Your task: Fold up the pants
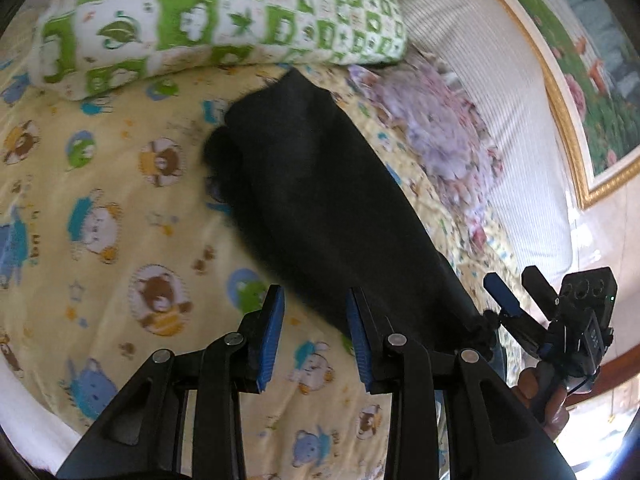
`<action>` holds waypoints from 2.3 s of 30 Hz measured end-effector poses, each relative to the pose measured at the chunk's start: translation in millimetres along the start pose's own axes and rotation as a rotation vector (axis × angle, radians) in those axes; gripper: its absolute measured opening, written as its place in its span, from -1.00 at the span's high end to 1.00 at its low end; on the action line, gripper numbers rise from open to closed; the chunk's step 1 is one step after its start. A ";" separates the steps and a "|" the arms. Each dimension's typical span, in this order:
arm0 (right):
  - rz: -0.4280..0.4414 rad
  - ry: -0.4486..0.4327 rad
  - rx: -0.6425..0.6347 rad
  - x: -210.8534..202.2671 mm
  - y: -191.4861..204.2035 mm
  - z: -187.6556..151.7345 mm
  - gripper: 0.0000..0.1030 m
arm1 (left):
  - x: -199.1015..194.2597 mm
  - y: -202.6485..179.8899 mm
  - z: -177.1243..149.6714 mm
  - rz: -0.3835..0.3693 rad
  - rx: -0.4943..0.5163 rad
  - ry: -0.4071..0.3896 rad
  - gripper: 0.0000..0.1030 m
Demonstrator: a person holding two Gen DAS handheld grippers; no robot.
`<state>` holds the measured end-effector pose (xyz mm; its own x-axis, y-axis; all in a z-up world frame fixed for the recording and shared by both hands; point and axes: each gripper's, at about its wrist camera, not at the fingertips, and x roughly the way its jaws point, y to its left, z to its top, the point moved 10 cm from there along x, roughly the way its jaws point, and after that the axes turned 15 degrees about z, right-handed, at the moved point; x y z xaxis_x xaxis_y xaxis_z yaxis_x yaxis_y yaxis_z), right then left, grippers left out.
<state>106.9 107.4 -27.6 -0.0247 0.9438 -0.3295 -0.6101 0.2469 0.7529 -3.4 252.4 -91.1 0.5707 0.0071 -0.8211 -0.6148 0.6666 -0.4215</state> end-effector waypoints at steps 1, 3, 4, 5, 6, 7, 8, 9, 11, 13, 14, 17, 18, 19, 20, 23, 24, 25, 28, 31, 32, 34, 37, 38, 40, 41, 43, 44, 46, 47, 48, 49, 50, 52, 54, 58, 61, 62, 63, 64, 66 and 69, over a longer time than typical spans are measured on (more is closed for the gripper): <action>0.001 0.010 -0.004 4.1 0.3 1.0 -0.14 | -1.3 4.4 2.6 0.003 -0.017 -0.007 0.36; -0.006 0.031 -0.014 11.2 1.0 3.1 -0.14 | -4.1 12.2 7.4 0.012 -0.051 -0.018 0.36; -0.011 0.044 -0.021 15.4 0.9 4.1 -0.15 | -5.4 16.9 10.0 0.020 -0.062 -0.023 0.36; -0.014 0.057 -0.028 19.8 1.0 5.3 -0.16 | -5.5 20.4 12.4 0.027 -0.071 -0.027 0.36; -0.018 0.069 -0.035 25.4 1.5 7.7 -0.18 | -5.7 22.1 13.4 0.035 -0.079 -0.029 0.36; -0.021 0.081 -0.043 29.5 1.6 9.2 -0.21 | -6.3 24.1 13.9 0.043 -0.090 -0.032 0.36; -0.028 0.097 -0.053 34.6 1.5 11.4 -0.22 | -5.9 27.2 15.7 0.050 -0.099 -0.034 0.36; -0.031 0.108 -0.059 39.3 1.4 13.6 -0.23 | -5.4 30.4 17.4 0.059 -0.110 -0.034 0.36; -0.030 0.147 -0.071 53.2 0.8 20.2 -0.24 | -4.2 35.5 21.1 0.055 -0.131 -0.029 0.36; -0.039 0.185 -0.089 67.4 0.2 27.2 -0.24 | -1.1 36.9 24.9 0.063 -0.144 -0.024 0.27; -0.049 0.212 -0.106 77.7 -0.9 33.2 -0.24 | 0.0 37.9 27.1 0.067 -0.149 -0.024 0.19; -0.060 0.284 -0.143 103.5 -2.2 42.6 -0.24 | 4.7 40.4 32.7 0.081 -0.170 -0.022 0.18; -0.065 0.315 -0.164 113.4 -2.5 44.8 -0.24 | 6.9 40.6 34.3 0.076 -0.180 -0.016 0.17; -0.072 0.349 -0.187 123.1 -3.2 46.0 -0.24 | 8.2 40.1 35.9 0.072 -0.185 -0.012 0.17; -0.078 0.372 -0.204 129.6 -4.2 46.6 -0.24 | 9.4 40.2 36.7 0.074 -0.185 -0.010 0.17; -0.076 0.451 -0.250 149.1 -6.9 46.8 -0.24 | 14.5 37.1 40.2 0.096 -0.181 -0.009 0.15; -0.077 0.470 -0.257 154.8 -8.8 47.2 -0.24 | 16.2 36.5 41.0 0.100 -0.189 -0.006 0.14; -0.080 0.484 -0.263 159.2 -10.8 47.9 -0.24 | 17.3 36.7 41.6 0.099 -0.208 0.000 0.14; -0.072 0.507 -0.271 170.4 -13.8 51.4 -0.24 | 14.3 38.0 40.7 0.078 -0.258 0.012 0.14; -0.046 0.507 -0.268 178.3 -10.9 55.8 -0.24 | 7.2 42.3 36.1 0.084 -0.281 -0.001 0.14; -0.038 0.508 -0.271 181.0 -9.9 56.6 -0.24 | 5.0 43.7 35.3 0.076 -0.296 -0.006 0.13; -0.028 0.508 -0.275 187.0 -10.3 58.1 -0.24 | 1.5 44.4 36.1 0.061 -0.319 -0.021 0.04; -0.018 0.509 -0.250 194.1 -14.6 58.1 -0.24 | -1.7 39.5 39.1 0.036 -0.314 -0.037 -0.08; -0.012 0.506 -0.242 195.8 -15.9 57.9 -0.24 | 0.2 40.9 38.6 0.069 -0.298 -0.036 -0.24; -0.005 0.502 -0.231 199.0 -18.1 57.2 -0.24 | 9.0 43.9 39.1 0.110 -0.290 -0.028 -0.25; -0.001 0.503 -0.227 200.6 -19.0 56.5 -0.24 | 11.7 44.8 39.5 0.106 -0.297 -0.027 -0.25; 0.001 0.505 -0.222 204.2 -21.2 55.6 -0.24 | 12.1 45.4 43.9 0.117 -0.302 -0.061 -0.25; 0.002 0.506 -0.221 204.4 -20.8 54.8 -0.24 | 13.6 44.3 45.5 0.132 -0.292 -0.064 -0.25; 0.003 0.511 -0.225 207.8 -20.7 53.1 -0.24 | 15.1 40.1 49.2 0.127 -0.291 -0.065 -0.24; 0.007 0.515 -0.225 209.2 -20.2 52.3 -0.24 | 16.6 37.5 51.6 0.114 -0.289 -0.068 -0.21; 0.010 0.519 -0.229 211.8 -19.7 50.9 -0.24 | 20.0 35.6 53.3 0.108 -0.280 -0.065 -0.19; 0.007 0.523 -0.234 214.3 -19.7 49.9 -0.24 | 22.9 35.0 55.3 0.111 -0.272 -0.065 0.02; 0.006 0.523 -0.237 217.0 -20.1 48.9 -0.20 | 25.6 34.3 56.1 0.111 -0.260 -0.063 0.33; 0.026 0.527 -0.233 220.0 -16.7 46.5 0.55 | 27.1 32.4 56.4 0.093 -0.251 -0.056 0.37; 0.014 0.510 -0.250 218.7 -13.6 47.4 0.58 | 23.8 29.7 56.2 0.082 -0.235 -0.064 0.47; 0.043 0.457 -0.250 203.9 -0.5 49.0 0.65 | 9.1 17.4 56.1 0.051 -0.218 -0.088 0.52; 0.077 0.396 -0.226 184.0 11.8 55.7 0.67 | -7.2 1.7 57.2 0.020 -0.192 -0.110 0.52; 0.090 0.370 -0.220 174.4 15.9 58.5 0.67 | -13.1 -4.4 57.2 0.011 -0.179 -0.120 0.52; 0.104 0.345 -0.212 164.4 20.1 61.5 0.67 | -21.0 -14.2 56.9 -0.004 -0.161 -0.133 0.52; 0.118 0.313 -0.204 151.1 25.3 65.1 0.67 | -26.3 -21.8 56.1 -0.013 -0.146 -0.141 0.52; 0.133 0.266 -0.194 131.1 33.1 70.3 0.68 | -36.8 -41.4 54.3 -0.031 -0.107 -0.160 0.52; 0.138 0.198 -0.185 94.1 38.7 77.9 0.68 | -51.6 -76.8 47.6 -0.069 -0.043 -0.175 0.52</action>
<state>142.6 222.8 14.9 -0.2607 0.9000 -0.3494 -0.7234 0.0575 0.6880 40.2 236.3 1.9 0.6962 0.0944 -0.7116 -0.5913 0.6374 -0.4940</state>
